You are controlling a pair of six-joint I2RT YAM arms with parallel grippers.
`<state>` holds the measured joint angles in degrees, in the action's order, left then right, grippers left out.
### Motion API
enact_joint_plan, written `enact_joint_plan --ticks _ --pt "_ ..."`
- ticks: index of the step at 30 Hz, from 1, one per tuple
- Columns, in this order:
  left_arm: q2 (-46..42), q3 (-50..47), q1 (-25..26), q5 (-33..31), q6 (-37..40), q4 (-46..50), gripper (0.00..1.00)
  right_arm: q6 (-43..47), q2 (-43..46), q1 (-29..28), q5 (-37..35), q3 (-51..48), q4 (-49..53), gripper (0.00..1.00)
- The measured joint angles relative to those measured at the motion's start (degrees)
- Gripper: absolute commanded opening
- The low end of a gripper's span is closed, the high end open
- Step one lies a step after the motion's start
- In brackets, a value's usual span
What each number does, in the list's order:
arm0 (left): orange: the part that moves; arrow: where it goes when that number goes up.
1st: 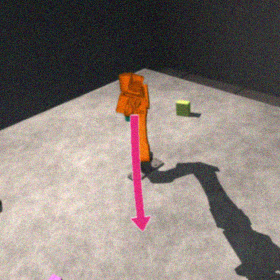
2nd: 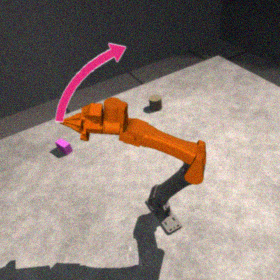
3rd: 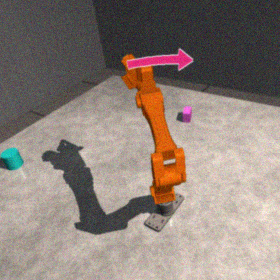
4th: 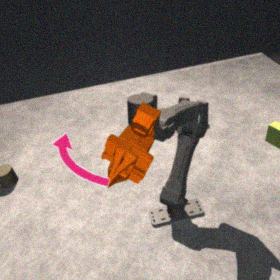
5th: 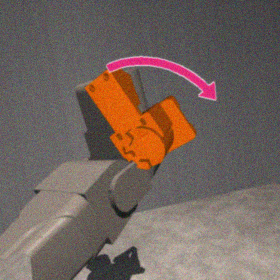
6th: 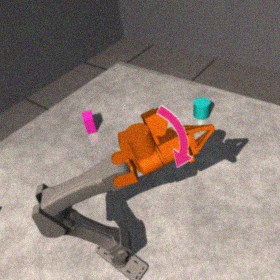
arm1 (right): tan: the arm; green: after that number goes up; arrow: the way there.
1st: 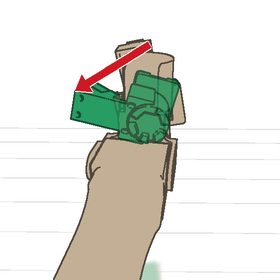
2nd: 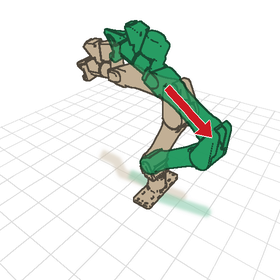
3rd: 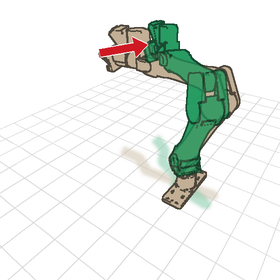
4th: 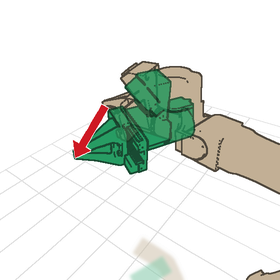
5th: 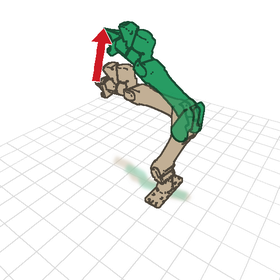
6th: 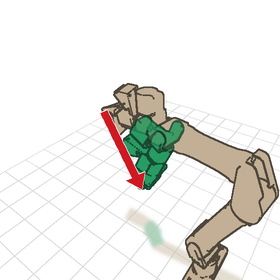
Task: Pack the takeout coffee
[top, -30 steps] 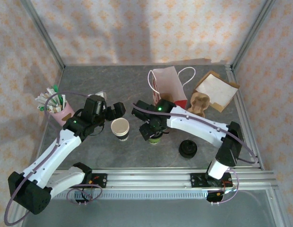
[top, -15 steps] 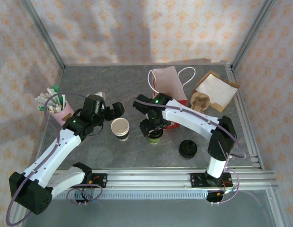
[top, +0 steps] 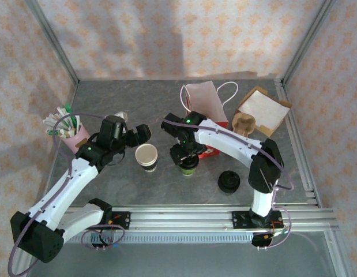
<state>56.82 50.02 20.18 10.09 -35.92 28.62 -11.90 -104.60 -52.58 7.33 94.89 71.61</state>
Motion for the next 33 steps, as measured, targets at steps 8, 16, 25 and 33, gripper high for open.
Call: enact_joint_plan --ticks 8,16,25,33 --pt "-0.2 0.0 -0.11 0.02 0.0 0.0 1.0 0.2 -0.15 0.13 0.26 0.0 -0.04 0.81" --pt "-0.2 0.0 -0.11 0.0 0.0 0.0 1.0 0.2 -0.28 0.15 1.22 -0.72 -0.52 0.8" --pt "-0.2 0.0 -0.11 0.0 0.0 0.0 1.0 0.66 -0.7 0.15 1.97 -1.2 -0.68 0.74" --pt "-0.2 0.0 -0.11 0.02 0.0 0.0 1.0 1.07 -0.79 0.17 1.95 -1.2 -0.66 0.74"
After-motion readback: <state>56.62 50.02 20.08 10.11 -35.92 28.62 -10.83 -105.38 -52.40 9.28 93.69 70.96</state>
